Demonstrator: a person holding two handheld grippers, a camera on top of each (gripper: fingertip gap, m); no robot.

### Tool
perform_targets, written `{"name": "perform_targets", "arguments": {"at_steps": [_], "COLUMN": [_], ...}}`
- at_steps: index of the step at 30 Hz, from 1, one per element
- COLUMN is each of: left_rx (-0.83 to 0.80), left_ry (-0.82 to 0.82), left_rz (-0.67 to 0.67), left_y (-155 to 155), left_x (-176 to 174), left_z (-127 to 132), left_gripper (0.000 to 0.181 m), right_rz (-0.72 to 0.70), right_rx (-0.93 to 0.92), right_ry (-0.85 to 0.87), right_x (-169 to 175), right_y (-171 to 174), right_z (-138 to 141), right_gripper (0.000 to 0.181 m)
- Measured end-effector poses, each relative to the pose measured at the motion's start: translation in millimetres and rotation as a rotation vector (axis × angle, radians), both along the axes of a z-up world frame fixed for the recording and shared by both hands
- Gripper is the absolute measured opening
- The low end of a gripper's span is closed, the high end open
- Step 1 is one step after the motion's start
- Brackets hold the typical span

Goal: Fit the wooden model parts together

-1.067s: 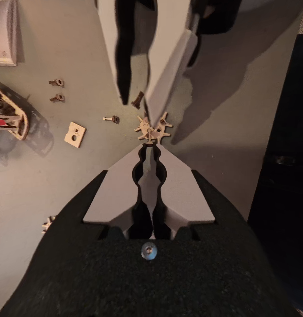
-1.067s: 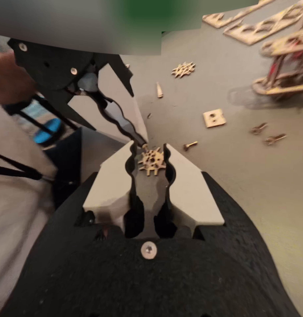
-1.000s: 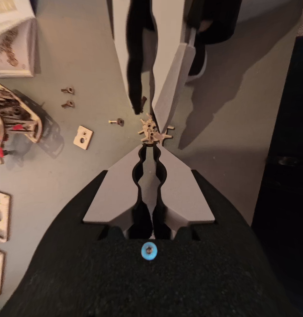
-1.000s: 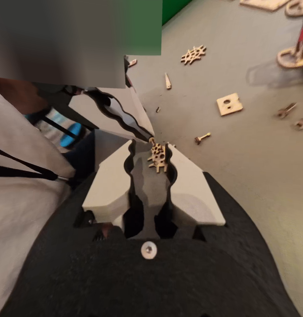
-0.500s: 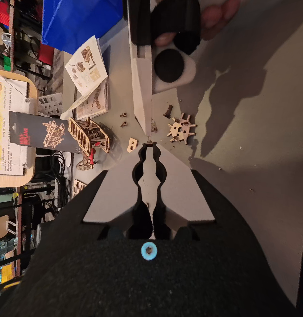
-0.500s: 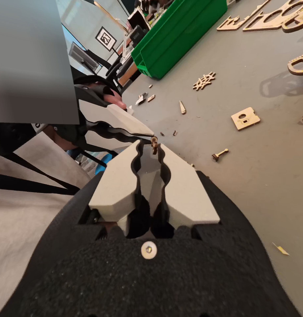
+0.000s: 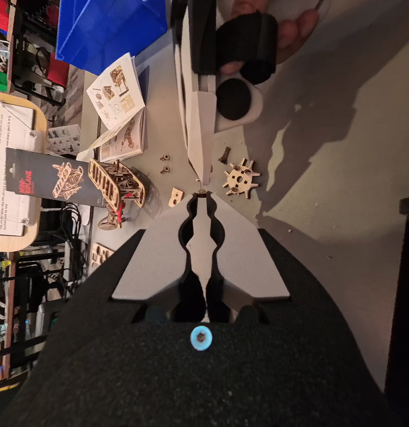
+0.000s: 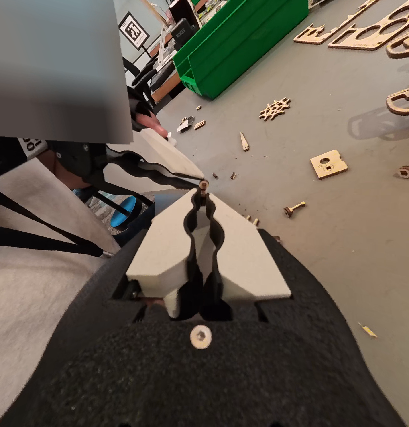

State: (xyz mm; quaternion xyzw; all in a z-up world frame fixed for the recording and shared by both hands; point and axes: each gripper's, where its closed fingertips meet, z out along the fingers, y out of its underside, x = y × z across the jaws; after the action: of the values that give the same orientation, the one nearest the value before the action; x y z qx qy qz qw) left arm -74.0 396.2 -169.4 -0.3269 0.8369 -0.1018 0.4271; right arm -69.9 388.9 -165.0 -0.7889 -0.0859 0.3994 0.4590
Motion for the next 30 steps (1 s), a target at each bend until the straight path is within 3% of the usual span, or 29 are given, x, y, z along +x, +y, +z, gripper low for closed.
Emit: {"name": "perform_targets", "arguments": {"at_steps": [1,8,11,17,22,26,30], "left_rx": [-0.016,0.002,-0.039,-0.103,-0.371,-0.532,-0.576], "left_ry": [0.001,-0.039,-0.030,0.009,0.203,0.292,0.332], "left_rz": [-0.003,-0.021,-0.020,0.015,0.085,0.143,0.174], "left_y": [-1,-2,-5,-1,-7,-9,-8], "left_x": [0,1,0,-7,-22,-22,-14], "left_z": [0,5,4,-4,-39,-51,-51], "left_gripper": [0.005,0.004,0.004,0.004,0.004,0.004,0.004], "right_rz": [0.005,0.004,-0.004,-0.033,-0.051,-0.077,-0.086], "right_rx": [-0.002,0.025,0.054,0.049,-0.048,-0.016,-0.034], "right_ry": [0.003,0.068,0.080,-0.016,-0.197,-0.105,-0.094], "right_x": [0,1,4,27,44,47,47], "right_y": [-1,-2,-1,-3,-2,1,-3], "right_z": [0,7,11,4,-34,-23,-25], "right_gripper": [0.002,0.003,0.018,0.021,0.020,0.020,0.020]}}
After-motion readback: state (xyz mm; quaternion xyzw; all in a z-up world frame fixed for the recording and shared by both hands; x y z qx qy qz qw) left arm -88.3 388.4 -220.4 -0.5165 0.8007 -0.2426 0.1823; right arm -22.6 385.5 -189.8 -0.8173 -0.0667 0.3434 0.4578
